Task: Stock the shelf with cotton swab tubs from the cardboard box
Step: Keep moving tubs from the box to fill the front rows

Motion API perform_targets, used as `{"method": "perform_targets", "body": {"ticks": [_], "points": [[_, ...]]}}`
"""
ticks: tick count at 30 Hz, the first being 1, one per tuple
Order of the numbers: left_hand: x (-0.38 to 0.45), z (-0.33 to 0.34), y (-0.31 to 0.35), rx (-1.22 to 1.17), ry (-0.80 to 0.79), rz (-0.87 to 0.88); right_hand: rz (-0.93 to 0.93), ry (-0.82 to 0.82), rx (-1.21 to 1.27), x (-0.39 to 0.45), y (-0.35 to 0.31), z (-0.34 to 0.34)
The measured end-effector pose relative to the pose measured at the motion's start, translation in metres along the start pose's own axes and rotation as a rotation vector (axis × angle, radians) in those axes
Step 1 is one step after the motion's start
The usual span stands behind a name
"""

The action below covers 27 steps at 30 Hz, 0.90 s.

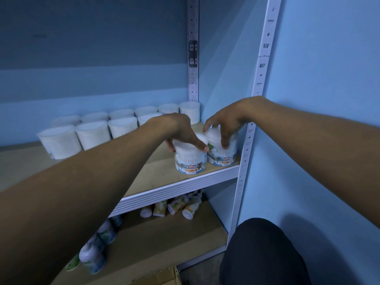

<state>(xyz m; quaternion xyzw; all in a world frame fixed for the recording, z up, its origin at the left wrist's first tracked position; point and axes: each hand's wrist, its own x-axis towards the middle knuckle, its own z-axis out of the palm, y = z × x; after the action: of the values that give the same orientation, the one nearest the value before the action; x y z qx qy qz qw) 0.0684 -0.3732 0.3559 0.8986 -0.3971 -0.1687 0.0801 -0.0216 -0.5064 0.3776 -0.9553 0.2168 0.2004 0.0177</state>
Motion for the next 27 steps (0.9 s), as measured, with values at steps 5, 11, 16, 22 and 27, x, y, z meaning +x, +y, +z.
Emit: {"method": "perform_targets", "body": {"ticks": [5,11,16,22,27], "points": [[-0.006,0.002,0.004,0.055,0.056,-0.016,0.004,0.004,-0.008,0.001,0.000,0.001],[-0.010,0.003,0.008,0.081,0.077,-0.048,-0.001,0.008,-0.018,0.000,0.001,0.001],[-0.009,0.004,0.012,0.108,0.079,-0.058,-0.004,0.014,-0.029,0.002,0.002,0.003],[-0.012,0.004,0.008,0.125,0.077,-0.054,0.019,-0.002,-0.071,0.002,0.000,0.000],[-0.010,0.001,-0.013,0.136,0.116,-0.030,0.009,0.044,-0.055,-0.001,-0.011,-0.014]]}}
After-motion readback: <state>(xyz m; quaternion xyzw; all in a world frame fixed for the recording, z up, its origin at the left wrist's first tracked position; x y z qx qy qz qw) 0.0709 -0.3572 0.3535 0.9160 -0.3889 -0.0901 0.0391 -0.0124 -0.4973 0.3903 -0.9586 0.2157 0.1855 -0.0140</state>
